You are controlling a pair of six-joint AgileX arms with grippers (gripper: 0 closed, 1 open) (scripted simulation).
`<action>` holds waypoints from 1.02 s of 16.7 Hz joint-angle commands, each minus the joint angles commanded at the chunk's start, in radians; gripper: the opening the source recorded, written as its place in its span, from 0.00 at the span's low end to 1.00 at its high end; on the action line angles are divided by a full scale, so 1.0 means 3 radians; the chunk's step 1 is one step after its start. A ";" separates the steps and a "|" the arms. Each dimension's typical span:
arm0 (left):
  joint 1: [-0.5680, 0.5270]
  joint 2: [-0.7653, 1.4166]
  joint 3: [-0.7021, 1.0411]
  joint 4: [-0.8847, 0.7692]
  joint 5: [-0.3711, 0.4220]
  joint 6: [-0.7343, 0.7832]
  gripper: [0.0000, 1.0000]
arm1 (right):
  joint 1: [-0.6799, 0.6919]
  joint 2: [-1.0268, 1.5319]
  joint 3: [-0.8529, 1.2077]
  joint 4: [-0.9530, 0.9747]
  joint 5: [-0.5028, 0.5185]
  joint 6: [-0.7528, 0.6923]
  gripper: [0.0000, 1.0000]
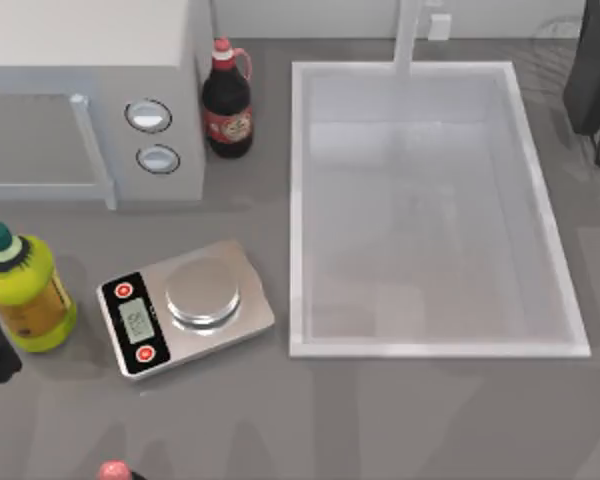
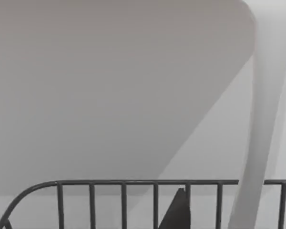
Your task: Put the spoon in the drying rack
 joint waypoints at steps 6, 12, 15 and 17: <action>0.0000 0.0000 0.0000 0.0000 0.0000 0.0000 1.00 | 0.0017 0.0027 -0.0012 0.0031 0.0017 0.0001 0.08; 0.0000 0.0000 0.0000 0.0000 0.0000 0.0000 1.00 | 0.0017 0.0027 -0.0012 0.0031 0.0017 0.0001 0.53; 0.0000 0.0000 0.0000 0.0000 0.0000 0.0000 1.00 | 0.0017 0.0027 -0.0012 0.0031 0.0017 0.0001 0.75; 0.0000 0.0000 0.0000 0.0000 0.0000 0.0000 1.00 | 0.0017 0.0027 -0.0012 0.0031 0.0017 0.0001 0.90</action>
